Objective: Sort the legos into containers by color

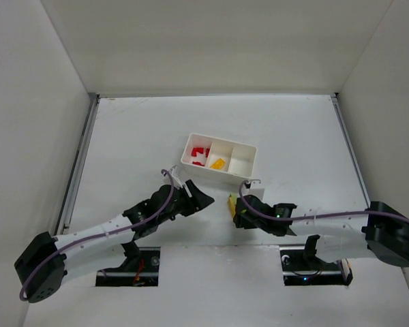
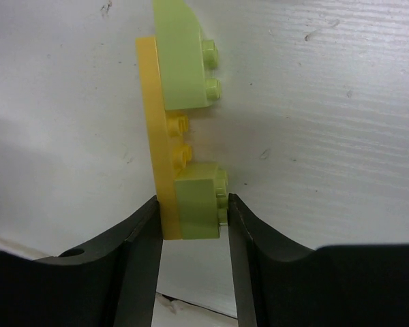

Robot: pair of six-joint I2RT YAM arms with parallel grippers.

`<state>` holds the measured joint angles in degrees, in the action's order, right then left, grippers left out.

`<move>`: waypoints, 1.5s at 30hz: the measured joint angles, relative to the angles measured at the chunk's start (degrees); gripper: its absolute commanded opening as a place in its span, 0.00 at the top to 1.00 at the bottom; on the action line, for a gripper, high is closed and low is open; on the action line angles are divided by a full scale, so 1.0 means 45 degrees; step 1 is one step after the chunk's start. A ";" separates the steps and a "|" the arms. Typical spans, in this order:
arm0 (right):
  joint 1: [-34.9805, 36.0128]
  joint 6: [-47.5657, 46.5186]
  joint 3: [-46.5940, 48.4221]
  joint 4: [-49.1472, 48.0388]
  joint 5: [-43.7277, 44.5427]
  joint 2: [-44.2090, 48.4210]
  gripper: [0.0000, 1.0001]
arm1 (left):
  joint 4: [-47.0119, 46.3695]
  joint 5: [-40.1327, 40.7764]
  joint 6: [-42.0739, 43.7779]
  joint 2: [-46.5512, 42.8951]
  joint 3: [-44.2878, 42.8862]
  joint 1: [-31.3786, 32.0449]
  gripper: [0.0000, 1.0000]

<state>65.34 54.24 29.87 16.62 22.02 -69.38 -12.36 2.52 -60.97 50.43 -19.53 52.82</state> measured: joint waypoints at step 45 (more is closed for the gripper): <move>-0.1200 -0.1287 0.0695 -0.1224 -0.2667 0.1909 0.68 | -0.4949 0.0612 -0.0253 0.4187 -0.0296 0.1112 0.76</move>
<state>59.94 48.45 32.99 11.11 10.02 -60.80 -34.63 5.28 -62.11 69.28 -20.86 57.82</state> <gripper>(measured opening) 0.449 0.348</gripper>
